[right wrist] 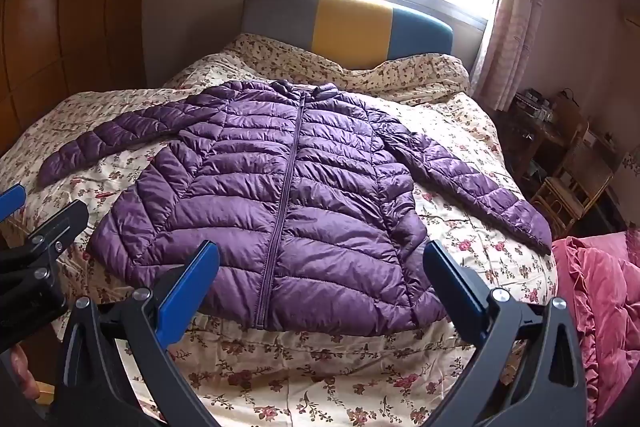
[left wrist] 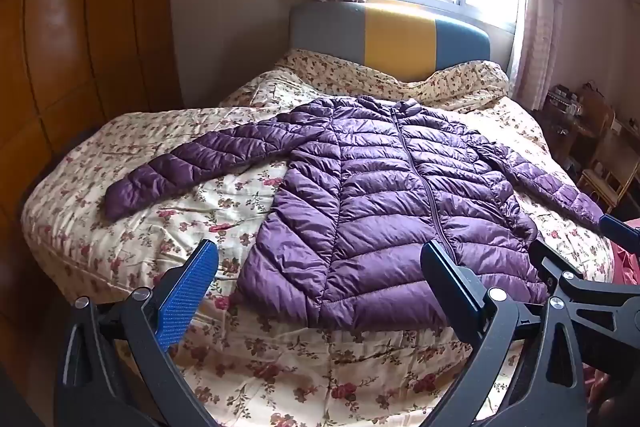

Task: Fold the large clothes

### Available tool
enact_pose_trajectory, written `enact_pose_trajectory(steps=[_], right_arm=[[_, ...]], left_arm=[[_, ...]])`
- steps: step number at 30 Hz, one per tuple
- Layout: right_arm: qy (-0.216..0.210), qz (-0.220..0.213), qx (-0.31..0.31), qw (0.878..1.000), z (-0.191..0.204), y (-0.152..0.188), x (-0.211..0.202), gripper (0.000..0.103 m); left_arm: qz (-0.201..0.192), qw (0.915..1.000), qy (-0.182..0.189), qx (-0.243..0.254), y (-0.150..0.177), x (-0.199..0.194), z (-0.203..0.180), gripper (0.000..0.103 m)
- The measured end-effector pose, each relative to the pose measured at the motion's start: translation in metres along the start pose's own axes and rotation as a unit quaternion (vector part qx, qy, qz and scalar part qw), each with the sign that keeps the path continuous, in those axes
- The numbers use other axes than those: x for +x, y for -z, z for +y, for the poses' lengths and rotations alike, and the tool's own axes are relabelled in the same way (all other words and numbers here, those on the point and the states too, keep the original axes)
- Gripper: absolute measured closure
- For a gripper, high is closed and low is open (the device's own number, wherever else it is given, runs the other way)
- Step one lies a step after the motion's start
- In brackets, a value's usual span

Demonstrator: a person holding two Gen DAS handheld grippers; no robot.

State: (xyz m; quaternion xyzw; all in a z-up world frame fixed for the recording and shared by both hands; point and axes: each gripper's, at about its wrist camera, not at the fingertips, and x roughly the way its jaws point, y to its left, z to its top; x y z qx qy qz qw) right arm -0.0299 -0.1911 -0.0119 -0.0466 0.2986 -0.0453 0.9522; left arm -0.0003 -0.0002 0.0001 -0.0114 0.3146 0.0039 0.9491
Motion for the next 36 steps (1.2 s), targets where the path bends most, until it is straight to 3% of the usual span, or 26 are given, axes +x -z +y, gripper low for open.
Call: enact_pose_trajectory(steps=[36], right_arm=[[0.022, 0.015, 0.02, 0.999, -0.023, 0.002, 0.019, 0.002]], left_arm=[[0.01, 0.9999, -0.001, 0.013, 0.003, 0.01, -0.005, 0.003]])
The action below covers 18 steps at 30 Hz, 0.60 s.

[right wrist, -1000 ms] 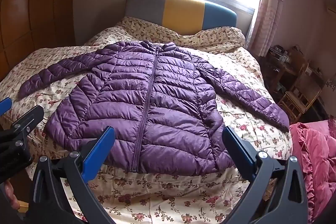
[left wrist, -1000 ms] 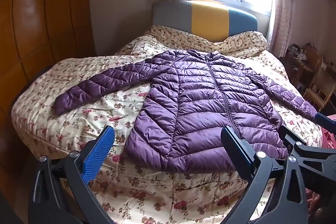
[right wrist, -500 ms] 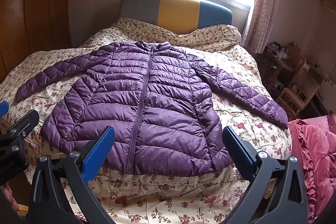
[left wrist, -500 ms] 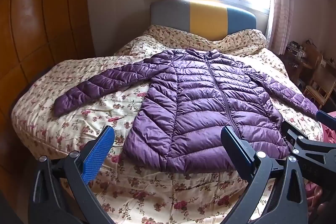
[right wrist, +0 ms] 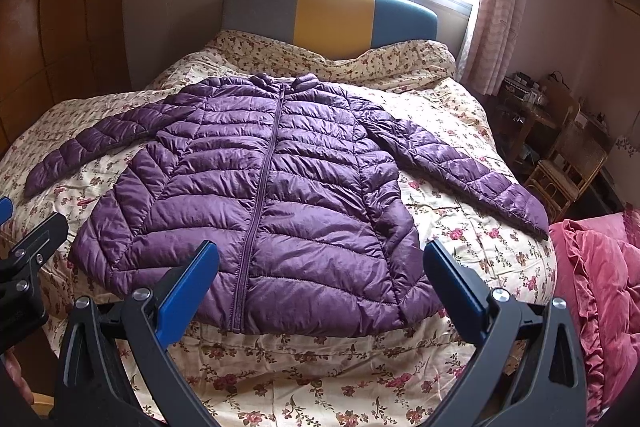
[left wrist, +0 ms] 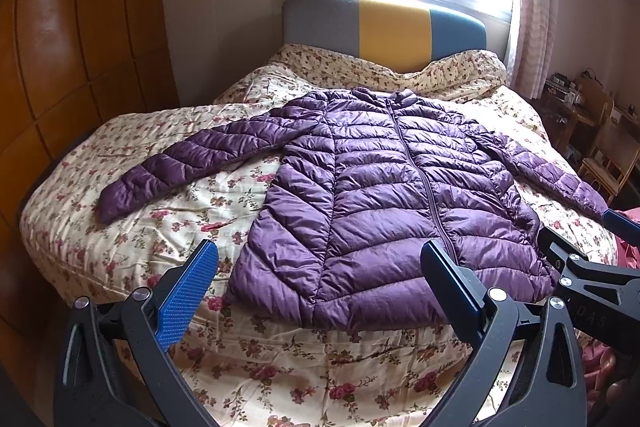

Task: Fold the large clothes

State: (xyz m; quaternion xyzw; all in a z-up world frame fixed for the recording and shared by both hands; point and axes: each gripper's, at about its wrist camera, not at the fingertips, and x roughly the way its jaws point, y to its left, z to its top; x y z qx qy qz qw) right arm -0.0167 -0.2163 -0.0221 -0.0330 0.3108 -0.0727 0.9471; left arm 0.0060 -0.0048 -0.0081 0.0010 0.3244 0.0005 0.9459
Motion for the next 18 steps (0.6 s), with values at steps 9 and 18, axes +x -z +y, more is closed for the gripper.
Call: enact_pose_trajectory(steps=[9, 18], right_arm=[[0.002, 0.002, 0.003, 1.0, -0.0036, -0.0007, 0.0022, 0.002], [0.001, 0.004, 0.005, 1.0, -0.0046, -0.0012, 0.003, 0.002]], left_arm=[[0.002, 1.0, -0.001, 0.0, 0.0005, 0.0024, -0.0026, 0.003], [0.0, 1.0, -0.001, 0.0, 0.0, 0.0043, -0.0039, 0.003]])
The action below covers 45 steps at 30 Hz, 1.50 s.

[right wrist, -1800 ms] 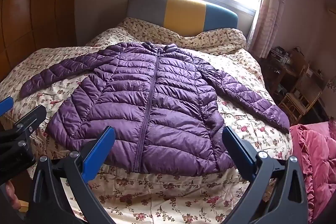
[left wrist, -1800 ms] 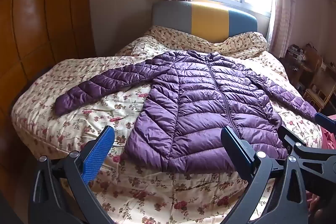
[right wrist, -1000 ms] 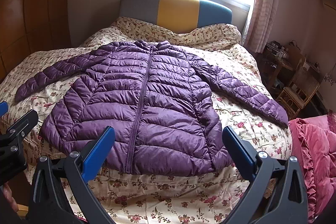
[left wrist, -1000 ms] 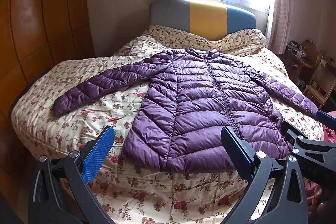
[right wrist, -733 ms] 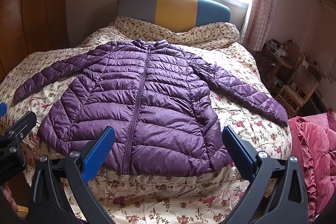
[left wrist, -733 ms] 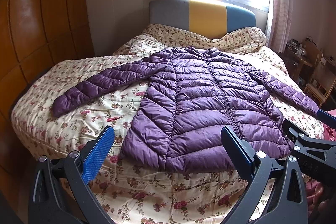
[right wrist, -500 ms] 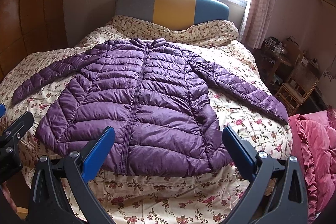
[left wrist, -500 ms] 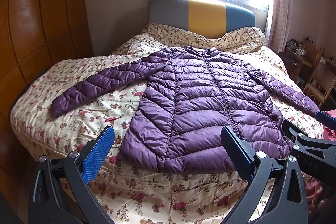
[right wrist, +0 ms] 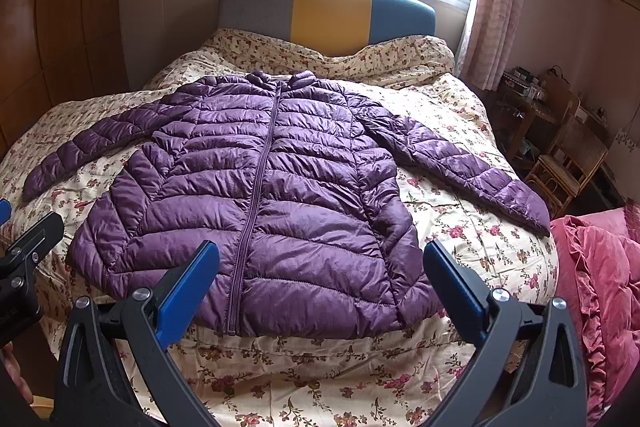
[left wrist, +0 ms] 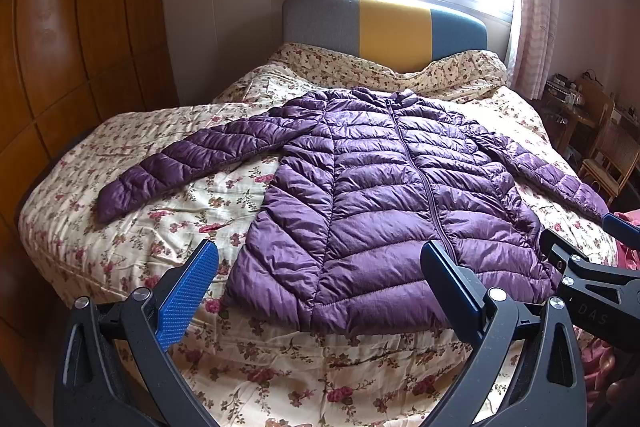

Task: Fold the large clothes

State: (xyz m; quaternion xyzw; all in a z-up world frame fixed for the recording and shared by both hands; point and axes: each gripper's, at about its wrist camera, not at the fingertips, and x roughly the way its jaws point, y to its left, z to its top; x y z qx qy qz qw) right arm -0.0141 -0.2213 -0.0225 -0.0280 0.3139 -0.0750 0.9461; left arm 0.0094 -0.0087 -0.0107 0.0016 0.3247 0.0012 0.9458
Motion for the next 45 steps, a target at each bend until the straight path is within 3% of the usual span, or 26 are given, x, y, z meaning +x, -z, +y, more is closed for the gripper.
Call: enact_pose_trajectory(steps=[12, 22, 35, 45], right_arm=[[-0.003, 0.012, 0.002, 1.0, -0.001, -0.007, 0.015, 0.002], [0.009, 0.041, 0.005, 0.999, -0.016, -0.013, 0.053, 0.002], [0.061, 0.099, 0.062, 0.991, -0.109, -0.029, 0.141, 0.002], [0.125, 0.168, 0.141, 0.968, -0.221, -0.026, 0.205, 0.002]], left_arm=[[0.006, 1.0, 0.004, 0.003, -0.009, 0.01, -0.002, 0.003], [0.03, 0.9994, 0.018, 0.003, -0.018, 0.04, -0.005, 0.003], [0.063, 0.9967, 0.046, 0.023, -0.052, 0.13, -0.032, 0.003], [0.099, 0.9927, 0.063, 0.029, -0.073, 0.211, -0.042, 0.003]])
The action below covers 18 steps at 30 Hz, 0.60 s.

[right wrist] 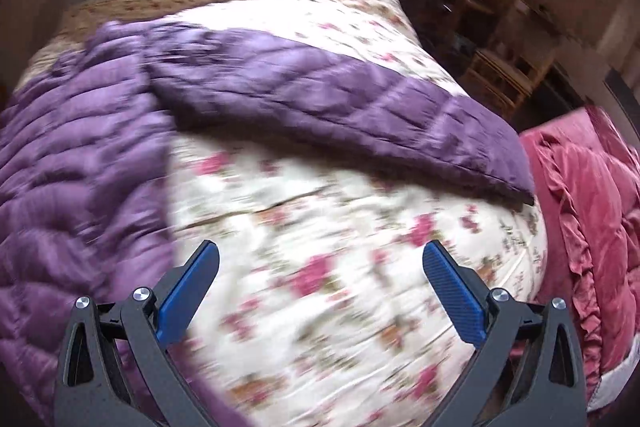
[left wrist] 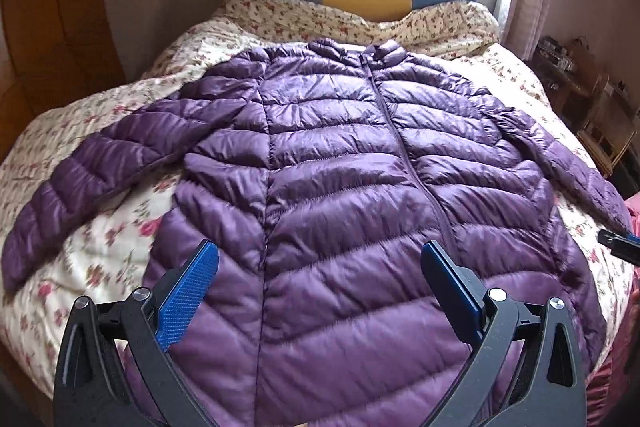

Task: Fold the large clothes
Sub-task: 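Grasp the purple jacket's sleeve cuff with the right gripper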

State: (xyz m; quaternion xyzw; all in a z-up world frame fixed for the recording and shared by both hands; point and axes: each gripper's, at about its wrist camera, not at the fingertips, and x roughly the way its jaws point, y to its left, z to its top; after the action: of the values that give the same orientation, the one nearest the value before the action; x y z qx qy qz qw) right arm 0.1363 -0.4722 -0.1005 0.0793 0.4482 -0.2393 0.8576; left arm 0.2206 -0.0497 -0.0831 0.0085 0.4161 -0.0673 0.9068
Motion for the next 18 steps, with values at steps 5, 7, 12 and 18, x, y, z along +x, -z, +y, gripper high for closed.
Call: enact_pose_trajectory(steps=[5, 7, 12, 18], right_arm=[[0.047, 0.013, 0.034, 0.998, -0.052, -0.027, 0.021, 0.002], [0.058, 0.011, 0.055, 0.997, -0.076, -0.039, 0.023, 0.003], [0.112, 0.017, 0.094, 0.989, -0.134, -0.067, 0.036, 0.018], [0.146, 0.06, 0.14, 0.977, -0.177, -0.082, 0.071, 0.033]], left_arm=[[0.013, 0.9999, 0.0, -0.007, -0.023, 0.034, 0.008, 0.003], [0.013, 0.9999, 0.005, -0.005, -0.033, 0.047, 0.008, 0.003], [0.025, 0.9996, 0.007, -0.011, -0.052, 0.08, 0.011, 0.003], [0.027, 0.9993, -0.017, -0.017, -0.068, 0.107, 0.021, 0.003]])
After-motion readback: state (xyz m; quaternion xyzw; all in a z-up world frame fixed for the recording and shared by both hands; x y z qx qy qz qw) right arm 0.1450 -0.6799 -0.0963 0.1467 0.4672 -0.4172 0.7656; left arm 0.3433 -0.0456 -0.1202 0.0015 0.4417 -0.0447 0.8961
